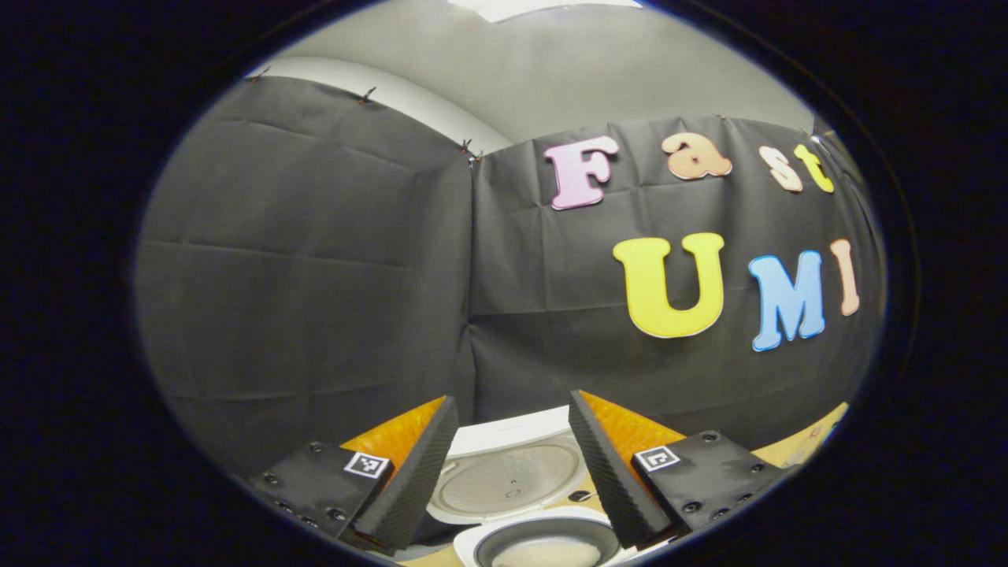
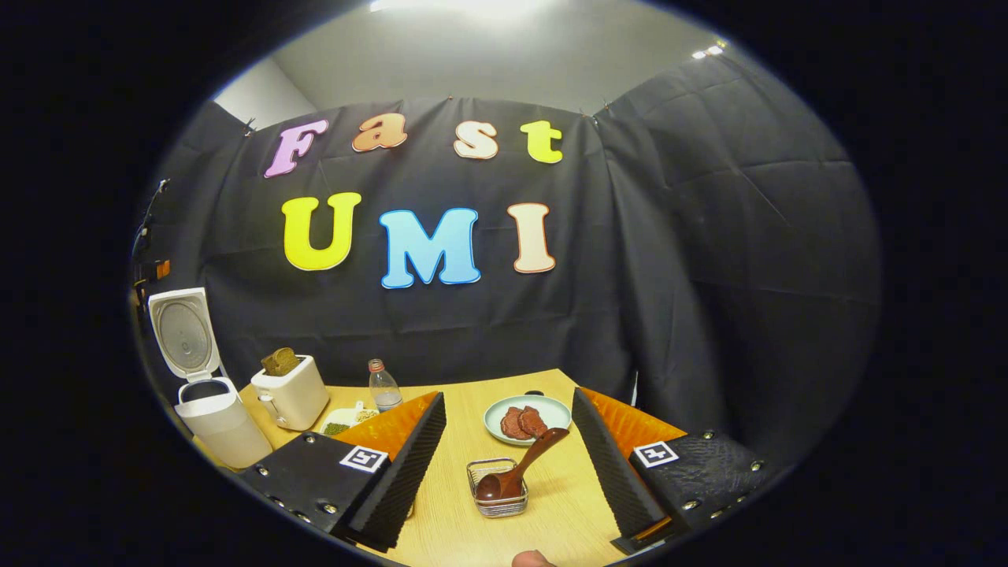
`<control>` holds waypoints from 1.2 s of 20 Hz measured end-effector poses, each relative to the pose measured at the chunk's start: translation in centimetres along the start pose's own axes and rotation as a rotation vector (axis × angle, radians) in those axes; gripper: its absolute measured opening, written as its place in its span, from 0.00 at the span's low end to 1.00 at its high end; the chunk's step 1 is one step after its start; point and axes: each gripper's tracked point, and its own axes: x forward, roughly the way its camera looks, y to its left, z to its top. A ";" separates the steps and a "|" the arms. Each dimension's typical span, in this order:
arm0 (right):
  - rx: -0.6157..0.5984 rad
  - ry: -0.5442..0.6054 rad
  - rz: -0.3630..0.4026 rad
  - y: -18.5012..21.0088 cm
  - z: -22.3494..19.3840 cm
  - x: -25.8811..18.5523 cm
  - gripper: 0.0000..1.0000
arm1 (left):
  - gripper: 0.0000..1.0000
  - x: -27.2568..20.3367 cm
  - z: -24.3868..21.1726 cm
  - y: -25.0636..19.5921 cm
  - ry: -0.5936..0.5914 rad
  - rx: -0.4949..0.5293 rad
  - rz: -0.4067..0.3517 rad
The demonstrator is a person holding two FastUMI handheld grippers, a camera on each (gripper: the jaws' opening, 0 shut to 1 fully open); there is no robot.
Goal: Close the left gripper, press the button to open the rice cooker; take a wooden spoon from the chopstick holder with the right hand, scoop a spoonful of rice and pour it into the rice cooker, then put the wooden spoon back into the chopstick holder.
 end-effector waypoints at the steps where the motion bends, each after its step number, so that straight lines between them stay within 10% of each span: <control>1: -0.009 0.000 -0.014 0.1 -0.2 -0.3 0.98 | 0.98 1.9 -0.1 0.3 0.005 -0.001 0.002; 10: 0.003 0.086 -0.074 -0.1 -3.7 -2.8 0.98 | 0.98 11.2 -6.4 3.0 0.163 -0.024 0.056; 24: -0.160 0.030 0.123 0.8 -2.0 -0.7 0.96 | 0.98 3.7 -7.3 -0.6 0.217 -0.069 0.010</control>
